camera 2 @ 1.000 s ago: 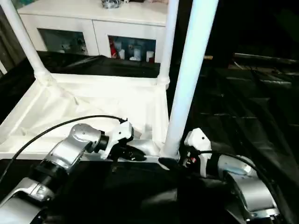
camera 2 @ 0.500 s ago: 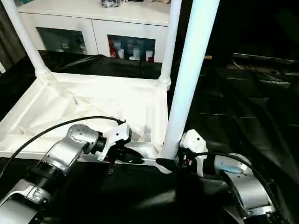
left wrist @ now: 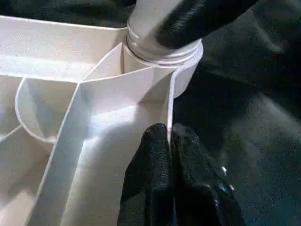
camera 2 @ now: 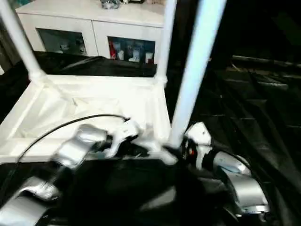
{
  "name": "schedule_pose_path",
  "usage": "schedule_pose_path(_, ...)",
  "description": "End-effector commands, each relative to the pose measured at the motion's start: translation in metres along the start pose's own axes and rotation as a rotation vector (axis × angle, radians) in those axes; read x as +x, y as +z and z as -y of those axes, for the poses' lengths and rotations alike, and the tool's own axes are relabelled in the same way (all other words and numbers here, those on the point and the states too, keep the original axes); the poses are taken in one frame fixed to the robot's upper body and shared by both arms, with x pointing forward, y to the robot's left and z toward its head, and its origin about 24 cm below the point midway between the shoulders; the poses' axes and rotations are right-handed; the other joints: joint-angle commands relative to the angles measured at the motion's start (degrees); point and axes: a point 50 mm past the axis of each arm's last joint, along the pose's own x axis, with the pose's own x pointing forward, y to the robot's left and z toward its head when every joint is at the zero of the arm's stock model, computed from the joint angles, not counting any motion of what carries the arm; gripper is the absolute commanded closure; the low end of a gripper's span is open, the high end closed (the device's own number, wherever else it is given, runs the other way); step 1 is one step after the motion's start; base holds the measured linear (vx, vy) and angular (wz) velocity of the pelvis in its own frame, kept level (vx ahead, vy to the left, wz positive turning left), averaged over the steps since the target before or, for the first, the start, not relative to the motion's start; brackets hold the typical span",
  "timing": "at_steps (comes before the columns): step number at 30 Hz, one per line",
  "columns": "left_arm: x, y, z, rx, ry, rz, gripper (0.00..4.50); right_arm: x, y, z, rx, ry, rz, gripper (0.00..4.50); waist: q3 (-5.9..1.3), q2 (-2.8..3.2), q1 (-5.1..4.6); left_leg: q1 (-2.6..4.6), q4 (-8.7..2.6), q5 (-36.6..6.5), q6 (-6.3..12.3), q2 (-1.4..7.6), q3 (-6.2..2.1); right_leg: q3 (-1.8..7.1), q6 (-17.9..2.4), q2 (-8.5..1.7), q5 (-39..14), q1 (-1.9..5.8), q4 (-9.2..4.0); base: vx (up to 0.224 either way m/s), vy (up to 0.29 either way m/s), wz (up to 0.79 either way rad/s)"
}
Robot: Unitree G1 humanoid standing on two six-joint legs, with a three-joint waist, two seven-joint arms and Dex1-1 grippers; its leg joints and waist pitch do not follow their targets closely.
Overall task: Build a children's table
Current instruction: Rotate leg to tighten
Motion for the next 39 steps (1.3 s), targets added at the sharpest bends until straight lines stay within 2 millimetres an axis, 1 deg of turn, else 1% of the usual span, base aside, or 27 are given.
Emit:
schedule_pose_path(1, 0.011, 0.005, -0.009, -0.082, 0.186, 0.052, 4.5, 0.013, -0.02, -0.021, 0.108, -0.017, -0.065, 2.46, -1.93, -1.2, 0.0, 0.66, -4.3, -16.85, 1.11, 1.9, -1.17, 0.85, -8.8, -2.18, -21.03, 1.3, -4.51, 0.0, 0.0, 0.0)
schedule_pose_path(3, 0.015, 0.01, -0.01, -0.083, 0.202, 0.062, 4.5, 0.016, -0.02, -0.026, 0.13, -0.034, -0.057, 2.47, -1.89, -1.05, 0.04, 0.81, -4.32, -17.32, 0.94, 1.84, -1.11, 0.97, -8.44, -2.17, -21.18, 1.02, -4.75, 0.0, 0.0, 0.0)
schedule_pose_path(4, 0.02, 0.014, -0.009, -0.082, 0.208, 0.069, 4.5, 0.019, -0.02, -0.031, 0.142, -0.043, -0.052, 2.47, -1.86, -0.78, -0.04, 0.69, -4.4, -17.71, 0.79, 1.81, -1.16, 0.96, -8.16, -2.1, -21.4, 1.13, -4.84, 0.0, 0.0, 0.0)
schedule_pose_path(7, 0.023, 0.017, -0.008, -0.071, 0.21, 0.068, 4.5, 0.023, -0.019, -0.036, 0.149, -0.04, -0.045, 2.48, -1.84, -0.79, 0.12, 0.8, -4.5, -18.73, 0.9, 1.88, -1.26, 0.94, -7.79, -2.2, -22.13, 1.02, -4.96, 0.0, 0.0, 0.0)
schedule_pose_path(8, 0.027, 0.02, -0.007, -0.059, 0.206, 0.066, 4.5, 0.026, -0.016, -0.04, 0.148, -0.043, -0.037, 2.48, -1.8, -0.41, 0.01, 0.71, -4.62, -18.97, 0.67, 1.9, -1.31, 0.97, -7.67, -2.13, -21.96, 1.04, -5.05, 0.0, 0.0, 0.0)
schedule_pose_path(9, 0.031, 0.022, -0.005, -0.048, 0.195, 0.064, 4.5, 0.028, -0.014, -0.043, 0.14, -0.049, -0.025, 2.48, -1.83, -0.51, 0.0, 0.85, -4.63, -19.66, 0.43, 1.87, -1.34, 0.93, -7.54, -2.13, -22.39, 0.94, -5.07, 0.0, 0.0, 0.0)
schedule_pose_path(10, 0.032, 0.022, -0.004, -0.045, 0.189, 0.063, 4.5, 0.029, -0.013, -0.043, 0.137, -0.053, -0.022, 2.48, -1.82, -0.15, 0.02, 0.89, -4.69, -20.04, 0.26, 1.86, -1.42, 0.94, -7.52, -2.19, -22.64, 0.94, -5.09, 0.0, 0.0, 0.0)
schedule_pose_path(13, 0.033, 0.021, -0.004, -0.037, 0.182, 0.058, 4.5, 0.029, -0.011, -0.043, 0.125, -0.05, -0.008, 2.48, -1.69, -0.3, -0.16, 0.89, -4.84, -22.3, -0.05, 1.85, -1.57, 0.86, -6.77, -2.25, -25.34, 0.88, -5.46, 0.0, 0.0, 0.0)
schedule_pose_path(14, 0.033, 0.02, -0.004, -0.03, 0.178, 0.058, 4.5, 0.028, -0.009, -0.043, 0.139, -0.033, 0.01, 2.13, -1.71, -0.35, -0.13, 0.92, -4.87, -22.51, -0.01, 1.88, -1.64, 0.87, -6.48, -2.32, -25.92, 0.83, -5.52, 0.0, 0.0, 0.0)
schedule_pose_path(16, 0.032, 0.02, -0.004, -0.022, 0.169, 0.059, 4.5, 0.027, -0.007, -0.042, 0.153, -0.022, 0.027, 1.79, -1.7, -0.41, -0.12, 0.89, -4.89, -22.6, 0.05, 1.93, -1.64, 0.92, -6.47, -2.33, -25.76, 0.77, -5.53, 0.0, 0.0, 0.0)
schedule_pose_path(19, 0.032, 0.02, -0.003, -0.018, 0.148, 0.07, 4.5, 0.024, -0.005, -0.037, 0.123, -0.029, 0.013, 1.77, -1.66, -0.39, -0.09, 0.73, -4.98, -22.28, 0.21, 1.98, -1.69, 0.93, -6.32, -2.41, -25.95, 0.81, -5.5, 0.0, 0.0, 0.0)
schedule_pose_path(21, 0.032, 0.02, -0.003, -0.018, 0.143, 0.073, 4.5, 0.023, -0.005, -0.036, 0.113, -0.032, 0.008, 1.47, -1.63, -0.38, -0.08, 0.76, -4.96, -22.41, 0.21, 1.97, -1.68, 0.93, -6.27, -2.44, -26.43, 0.76, -5.57, 0.0, 0.0, 0.0)
schedule_pose_path(22, 0.032, 0.021, -0.002, -0.006, 0.132, 0.078, 4.5, 0.019, -0.005, -0.03, 0.082, -0.039, -0.003, 1.47, -1.62, -0.76, -0.08, 0.73, -4.92, -22.31, 0.35, 1.98, -1.63, 0.93, -6.11, -2.44, -26.82, 0.76, -5.64, 0.0, 0.0, 0.0)
schedule_pose_path(23, 0.032, 0.023, -0.001, 0.006, 0.122, 0.095, 4.5, 0.008, -0.003, -0.02, 0.069, -0.041, 0.005, 1.47, -1.63, -0.67, 0.13, 0.82, -4.9, -21.9, 0.59, 2.09, -1.64, 0.98, -6.18, -2.49, -26.37, 0.83, -5.58, 0.0, 0.0, 0.0)
schedule_pose_path(24, 0.032, 0.025, -0.001, 0.024, 0.114, 0.116, 4.5, -0.002, 0.0, -0.011, 0.058, -0.039, 0.015, 1.47, -1.54, -0.88, 0.06, 0.71, -4.88, -21.89, 0.85, 2.09, -1.56, 1.01, -6.14, -2.45, -26.29, 0.8, -5.63, 0.0, 0.0, 0.0)
schedule_pose_path(25, 0.032, 0.027, 0.0, 0.042, 0.112, 0.132, 4.5, -0.012, 0.003, -0.004, 0.05, -0.032, 0.027, 1.47, -1.62, -0.82, 0.45, 0.97, -4.76, -21.69, 1.4, 2.28, -1.51, 1.09, -6.29, -2.47, -25.16, 0.86, -5.6, 0.0, 0.0, 0.0)
schedule_pose_path(26, 0.031, 0.03, 0.0, 0.066, 0.118, 0.162, 4.5, -0.022, 0.006, 0.003, 0.045, -0.029, 0.045, 1.47, -1.67, -1.01, 0.76, 0.87, -4.57, -20.49, 2.22, 2.3, -1.34, 1.2, -6.8, -2.5, -23.03, 0.95, -5.39, 0.0, 0.0, 0.0)
schedule_pose_path(27, 0.03, 0.031, 0.0, 0.071, 0.121, 0.178, 4.5, -0.027, 0.008, 0.007, 0.043, -0.028, 0.056, 1.47, -1.71, -1.13, 0.86, 0.37, -4.51, -18.75, 3.07, 2.22, -1.3, 1.19, -7.37, -2.59, -21.22, 1.3, -5.04, 0.0, 0.0, 0.0)
schedule_pose_path(28, 0.028, 0.035, -0.001, 0.075, 0.128, 0.215, 4.5, -0.038, 0.012, 0.014, 0.039, -0.031, 0.08, 1.47, -1.79, -0.95, 0.91, 0.1, -4.5, -17.56, 3.44, 2.16, -1.34, 1.14, -7.55, -2.67, -20.28, 1.53, -4.88, 0.0, 0.0, 0.0)
schedule_pose_path(29, 0.026, 0.037, -0.002, 0.078, 0.134, 0.238, 4.5, -0.043, 0.014, 0.018, 0.036, -0.042, 0.094, 1.47, -2.02, -1.09, 1.34, 0.16, -4.09, -15.32, 4.31, 2.25, -1.15, 1.16, -8.14, -2.71, -17.46, 1.62, -4.63, 0.0, 0.0, 0.0)
schedule_pose_path(30, 0.025, 0.039, -0.002, 0.079, 0.137, 0.252, 4.22, -0.046, 0.015, 0.021, 0.034, -0.052, 0.102, 1.38, -2.22, -1.13, 1.51, -0.18, -3.76, -12.47, 5.3, 2.1, -1.05, 1.09, -9.06, -2.6, -13.58, 1.82, -4.06, 0.0, 0.0, 0.0)
schedule_pose_path(31, 0.025, 0.039, -0.002, 0.079, 0.137, 0.255, 4.05, -0.046, 0.016, 0.022, 0.035, -0.059, 0.105, 1.37, -2.22, -1.13, 1.51, -0.18, -3.76, -12.47, 5.3, 2.1, -1.05, 1.09, -9.06, -2.6, -13.58, 1.82, -4.06, 0.0, 0.0, 0.0)
schedule_pose_path(32, 0.019, 0.041, -0.003, 0.082, 0.129, 0.272, 4.05, -0.053, 0.019, 0.03, 0.038, -0.113, 0.134, 1.37, -2.45, -1.0, 1.7, -0.33, -3.5, -9.51, 6.19, 2.04, -0.97, 0.94, -10.01, -2.62, -10.02, 1.9, -3.6, 0.0, 0.0, 0.0)
schedule_pose_path(33, 0.014, 0.041, -0.004, 0.081, 0.133, 0.282, 3.9, -0.057, 0.019, 0.034, 0.045, -0.142, 0.149, 1.37, -2.76, -1.04, 1.86, -0.55, -3.05, -5.92, 7.46, 2.06, -0.78, 0.83, -12.47, -2.58, -3.72, 2.06, -2.78, 0.0, 0.0, 0.0)
schedule_pose_path(36, 0.006, 0.04, -0.006, 0.081, 0.143, 0.301, 3.72, -0.063, 0.019, 0.037, 0.056, -0.157, 0.158, 1.37, -2.71, -0.49, 1.8, -0.55, -2.74, -3.52, 9.06, 2.14, -0.72, 0.67, -14.34, -2.13, 1.17, 1.89, -2.18, 0.0, 0.0, 0.0)
schedule_pose_path(38, -0.011, 0.039, -0.007, 0.081, 0.159, 0.335, 3.49, -0.068, 0.017, 0.033, 0.07, -0.108, 0.151, 1.37, -2.68, -0.68, 1.67, -0.31, -2.6, -3.41, 9.56, 2.21, -0.71, 0.65, -15.18, -2.04, 2.87, 2.08, -1.91, 0.0, 0.0, 0.0)
schedule_pose_path(39, -0.016, 0.039, -0.007, 0.081, 0.16, 0.345, 3.37, -0.07, 0.016, 0.031, 0.073, -0.084, 0.146, 1.37, -2.71, -0.59, 1.73, -0.21, -2.59, -3.41, 9.75, 2.3, -0.7, 0.66, -15.47, -2.09, 3.27, 2.17, -1.82, 0.0, 0.0, 0.0)
